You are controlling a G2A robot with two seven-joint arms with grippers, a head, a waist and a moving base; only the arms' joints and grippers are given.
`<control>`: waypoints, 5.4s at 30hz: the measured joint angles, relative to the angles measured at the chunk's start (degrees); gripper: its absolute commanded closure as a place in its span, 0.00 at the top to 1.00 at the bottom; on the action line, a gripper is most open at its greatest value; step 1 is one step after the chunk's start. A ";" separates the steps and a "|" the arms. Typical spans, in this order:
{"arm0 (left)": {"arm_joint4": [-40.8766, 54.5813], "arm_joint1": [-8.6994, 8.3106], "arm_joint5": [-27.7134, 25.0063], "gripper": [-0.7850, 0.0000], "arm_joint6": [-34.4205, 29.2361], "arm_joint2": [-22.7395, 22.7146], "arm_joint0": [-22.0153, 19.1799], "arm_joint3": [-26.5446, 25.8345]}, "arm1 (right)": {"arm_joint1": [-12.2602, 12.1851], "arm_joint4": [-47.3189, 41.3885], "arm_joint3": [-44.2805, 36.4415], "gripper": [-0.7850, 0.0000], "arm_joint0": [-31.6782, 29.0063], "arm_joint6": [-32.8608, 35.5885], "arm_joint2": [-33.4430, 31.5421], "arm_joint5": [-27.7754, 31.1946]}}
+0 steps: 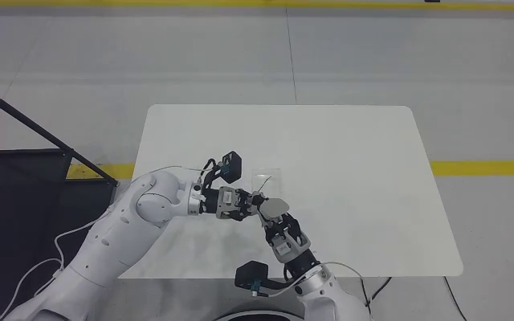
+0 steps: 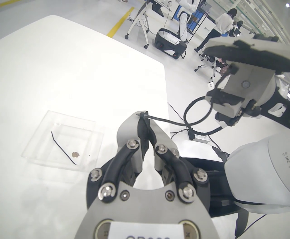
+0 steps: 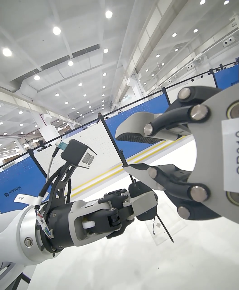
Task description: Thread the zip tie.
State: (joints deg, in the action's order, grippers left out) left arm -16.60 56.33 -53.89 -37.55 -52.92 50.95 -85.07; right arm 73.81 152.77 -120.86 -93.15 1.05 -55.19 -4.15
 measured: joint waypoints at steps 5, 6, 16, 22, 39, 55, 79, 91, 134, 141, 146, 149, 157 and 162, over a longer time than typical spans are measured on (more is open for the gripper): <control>0.36 0.01 0.34 0.00 0.74 -0.16 0.01 0.29 | 0.00 -0.03 -0.08 0.31 -0.13 -0.23 -0.14 -0.05; 0.42 0.02 0.36 0.00 0.89 -0.19 0.01 0.35 | 0.00 -0.08 -0.10 0.31 -0.18 -0.28 -0.17 -0.13; 1.22 0.05 0.82 0.00 1.59 -0.35 0.03 0.97 | -0.06 -0.32 -0.30 0.30 -0.65 -0.94 -0.55 -0.18; 2.21 0.12 1.65 0.00 1.81 -0.34 -0.11 1.42 | -0.08 -0.38 -0.38 0.31 -0.79 -1.23 -0.73 -0.20; 3.60 0.27 2.46 0.00 2.16 -0.75 -0.40 2.31 | -0.15 -0.13 -0.55 0.32 -0.78 -1.50 -1.03 2.05; 3.00 0.32 1.78 0.00 2.23 -1.09 -0.29 2.25 | -0.29 0.79 -0.20 0.28 0.62 -1.24 -0.85 8.45; 0.32 0.27 -0.02 0.00 2.44 -1.24 0.28 1.38 | -0.28 1.24 0.44 0.00 1.99 -0.87 0.05 10.79; -5.48 0.13 0.63 0.00 6.02 -2.81 1.90 -0.75 | -0.37 1.60 0.36 0.00 2.10 -0.56 0.12 11.71; -27.12 -0.05 4.94 0.00 23.19 -9.48 11.36 -10.40 | -0.56 2.45 0.44 0.00 3.10 0.50 0.67 15.60; -29.26 -0.03 5.04 0.00 24.08 -9.95 12.19 -11.44 | -0.48 1.50 0.32 0.00 3.04 1.30 0.61 14.70; -31.77 0.03 6.41 0.00 24.67 -10.10 13.08 -12.55 | -0.31 -0.50 0.23 0.00 2.89 2.03 0.22 12.38; -32.31 0.07 6.55 0.00 25.00 -10.16 13.40 -12.85 | -0.28 -1.01 0.25 0.00 2.89 2.15 0.07 12.10; -33.35 0.14 6.64 0.00 25.22 -10.39 13.84 -13.42 | -0.11 -1.94 0.29 0.00 3.16 3.36 0.18 12.25; -33.89 0.21 6.85 0.00 25.15 -10.36 14.10 -13.75 | -0.05 -2.37 0.35 0.00 3.32 3.56 0.16 12.32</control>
State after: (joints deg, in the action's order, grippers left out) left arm -50.48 56.54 -47.04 -12.40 -63.28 65.05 -98.83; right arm 73.76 150.39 -120.51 -89.84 4.61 -55.03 8.17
